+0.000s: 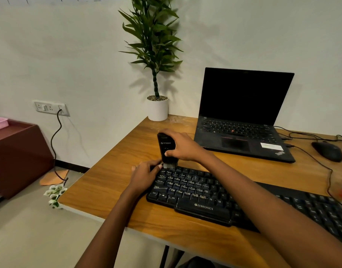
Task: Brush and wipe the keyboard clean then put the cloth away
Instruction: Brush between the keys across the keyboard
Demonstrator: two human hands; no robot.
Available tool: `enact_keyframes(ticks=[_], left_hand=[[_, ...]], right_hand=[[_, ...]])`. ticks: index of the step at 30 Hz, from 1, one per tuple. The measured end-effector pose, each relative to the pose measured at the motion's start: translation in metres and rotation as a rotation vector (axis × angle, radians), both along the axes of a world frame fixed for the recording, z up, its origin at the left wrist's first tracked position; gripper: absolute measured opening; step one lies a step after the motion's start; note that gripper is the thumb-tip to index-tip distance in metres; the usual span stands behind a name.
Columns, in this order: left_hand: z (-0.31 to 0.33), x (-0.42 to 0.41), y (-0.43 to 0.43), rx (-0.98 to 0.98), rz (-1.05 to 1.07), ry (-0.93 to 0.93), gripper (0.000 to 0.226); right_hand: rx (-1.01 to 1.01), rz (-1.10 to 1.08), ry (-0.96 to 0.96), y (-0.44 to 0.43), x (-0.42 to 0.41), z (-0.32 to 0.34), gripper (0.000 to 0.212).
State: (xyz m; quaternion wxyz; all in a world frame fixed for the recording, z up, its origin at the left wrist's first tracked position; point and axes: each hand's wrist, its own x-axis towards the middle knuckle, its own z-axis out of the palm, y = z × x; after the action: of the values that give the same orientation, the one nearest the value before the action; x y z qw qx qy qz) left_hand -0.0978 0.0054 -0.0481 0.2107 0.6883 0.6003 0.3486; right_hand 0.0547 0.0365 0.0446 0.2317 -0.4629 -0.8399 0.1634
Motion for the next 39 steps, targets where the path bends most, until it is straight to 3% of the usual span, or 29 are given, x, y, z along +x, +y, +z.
enact_keyframes(ticks=[3,11,15,18,22,25,29,32,36,39], left_hand=[[-0.001,0.000,0.001,-0.005,0.007,-0.014,0.033],[-0.006,-0.003,0.005,-0.016,-0.018,-0.062,0.031],[-0.007,-0.004,0.006,-0.024,-0.045,-0.067,0.032],[-0.005,-0.005,0.004,0.005,-0.059,-0.044,0.027],[-0.007,-0.005,0.006,0.027,-0.071,-0.037,0.025],[-0.012,-0.006,0.010,0.017,-0.068,-0.064,0.022],[-0.015,-0.008,0.012,-0.001,-0.065,-0.057,0.022],[-0.011,-0.006,0.011,-0.002,-0.064,-0.061,0.022],[-0.012,-0.005,0.009,-0.010,-0.028,-0.027,0.025],[-0.011,-0.005,0.008,-0.010,-0.068,-0.080,0.024]], right_hand=[[0.059,-0.081,-0.004,0.001,0.000,-0.001,0.070],[0.013,-0.049,0.174,-0.011,0.007,-0.005,0.071],[0.102,-0.118,-0.014,-0.016,0.020,-0.002,0.070],[0.058,-0.027,0.051,-0.022,0.023,-0.005,0.072],[0.147,-0.065,-0.087,-0.024,0.021,-0.005,0.074],[0.117,0.002,0.012,-0.029,0.012,-0.007,0.072],[0.155,-0.036,-0.086,-0.028,0.006,-0.012,0.074],[0.106,0.004,0.025,-0.031,0.003,-0.013,0.075],[0.194,-0.077,0.032,-0.032,0.006,-0.021,0.074],[0.135,-0.003,0.063,-0.033,0.006,-0.021,0.074]])
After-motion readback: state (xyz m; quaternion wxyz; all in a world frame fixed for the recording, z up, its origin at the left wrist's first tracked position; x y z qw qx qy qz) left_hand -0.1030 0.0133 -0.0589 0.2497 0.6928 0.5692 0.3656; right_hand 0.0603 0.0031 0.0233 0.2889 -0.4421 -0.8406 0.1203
